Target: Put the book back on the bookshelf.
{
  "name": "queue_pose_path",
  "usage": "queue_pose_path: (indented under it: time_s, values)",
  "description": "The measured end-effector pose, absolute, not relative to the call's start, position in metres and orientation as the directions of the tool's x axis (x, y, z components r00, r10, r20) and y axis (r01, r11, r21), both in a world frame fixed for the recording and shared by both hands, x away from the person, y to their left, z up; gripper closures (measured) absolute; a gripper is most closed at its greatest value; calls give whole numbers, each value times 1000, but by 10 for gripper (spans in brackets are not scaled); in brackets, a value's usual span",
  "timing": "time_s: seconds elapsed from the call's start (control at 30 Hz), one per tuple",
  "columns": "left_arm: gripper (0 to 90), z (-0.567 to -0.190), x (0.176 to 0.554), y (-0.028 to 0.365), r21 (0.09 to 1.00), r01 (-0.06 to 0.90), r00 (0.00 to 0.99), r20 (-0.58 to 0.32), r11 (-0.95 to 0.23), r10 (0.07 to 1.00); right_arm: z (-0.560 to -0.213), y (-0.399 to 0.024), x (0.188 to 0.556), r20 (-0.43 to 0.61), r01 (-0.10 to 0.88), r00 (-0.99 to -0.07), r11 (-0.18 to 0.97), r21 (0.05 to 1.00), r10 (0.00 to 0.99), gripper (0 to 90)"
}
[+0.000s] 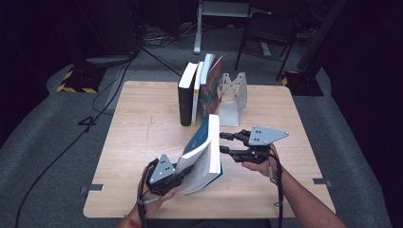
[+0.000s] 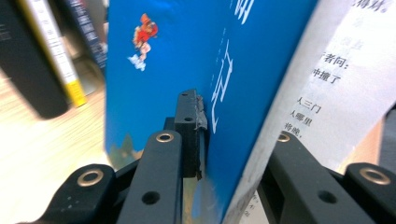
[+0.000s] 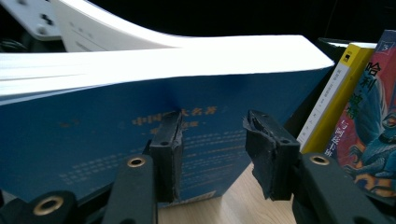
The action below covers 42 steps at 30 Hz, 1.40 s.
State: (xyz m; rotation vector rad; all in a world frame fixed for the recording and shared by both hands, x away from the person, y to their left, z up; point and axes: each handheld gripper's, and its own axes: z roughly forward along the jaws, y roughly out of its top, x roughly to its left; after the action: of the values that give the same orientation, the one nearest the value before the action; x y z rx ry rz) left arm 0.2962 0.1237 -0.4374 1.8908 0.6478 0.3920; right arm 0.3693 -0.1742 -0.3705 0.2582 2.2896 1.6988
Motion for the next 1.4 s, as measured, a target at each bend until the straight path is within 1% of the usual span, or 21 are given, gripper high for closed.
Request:
queue_pose_path:
  time_s: [0.17,0.3,0.33,0.37,0.43,0.47,0.53,0.57,0.67,0.73,0.8,0.87,0.93,0.97,1.0,1.1,1.2,1.27,1.3,1.37,1.4]
  values:
    - [771,-437,313,104,922,235,840,-33,-307,542,-367,-190,373,-117,-30,-941,268,963,316,577]
    - [784,-433,329,87,928,220,854,-34,-301,518,-363,-203,372,-125,-36,-935,261,965,331,581]
    - [785,-432,333,82,928,215,858,-32,-303,512,-362,-205,370,-136,-44,-932,269,962,337,574]
    - [785,-432,335,80,929,220,860,-40,-299,509,-361,-207,369,-152,-51,-926,284,957,346,536]
    - [784,-432,338,77,930,221,864,-48,-292,501,-360,-209,366,-170,-56,-914,302,952,369,554]
    - [783,-432,339,77,929,206,865,-27,-306,502,-359,-210,366,-171,-53,-910,304,951,377,559]
    - [781,-431,338,76,928,208,864,-27,-308,503,-360,-211,365,-178,-58,-906,305,951,383,558]
    - [781,-430,338,77,927,201,863,-13,-318,506,-361,-211,365,-179,-58,-905,304,951,385,552]
    - [773,-430,339,81,927,206,857,-16,-313,515,-367,-206,364,-173,-40,-901,321,946,398,518]
    - [765,-429,340,84,928,202,853,-9,-314,522,-373,-201,362,-167,-27,-902,334,942,399,514]
    - [762,-429,341,86,930,209,850,-20,-303,526,-378,-197,358,-169,-24,-903,346,938,396,509]
    - [725,-428,340,88,932,203,852,-17,-301,523,-384,-192,356,-172,-19,-904,367,930,392,489]
    - [699,-426,338,90,932,192,856,-6,-307,518,-389,-189,355,-164,-5,-903,373,928,398,489]
    - [683,-425,337,90,927,180,854,19,-329,519,-391,-188,356,-158,3,-904,376,926,396,486]
    - [672,-425,335,90,925,184,852,18,-332,523,-393,-187,356,-157,4,-905,378,926,395,484]
    - [621,-426,327,95,909,175,841,62,-378,538,-399,-185,356,-155,12,-906,389,921,393,472]
    - [587,-428,323,99,896,179,839,77,-407,539,-402,-183,356,-158,14,-905,398,917,395,468]
    - [573,-435,315,101,872,189,839,96,-452,536,-406,-182,356,-157,14,-909,405,914,387,462]
    - [551,-438,311,101,859,194,841,103,-474,531,-407,-182,356,-160,15,-908,409,912,389,458]
    - [511,-442,307,101,845,209,853,89,-493,514,-409,-182,357,-149,24,-910,408,913,386,453]
    - [495,-444,304,101,835,224,849,86,-502,522,-410,-181,357,-151,22,-911,411,911,384,452]
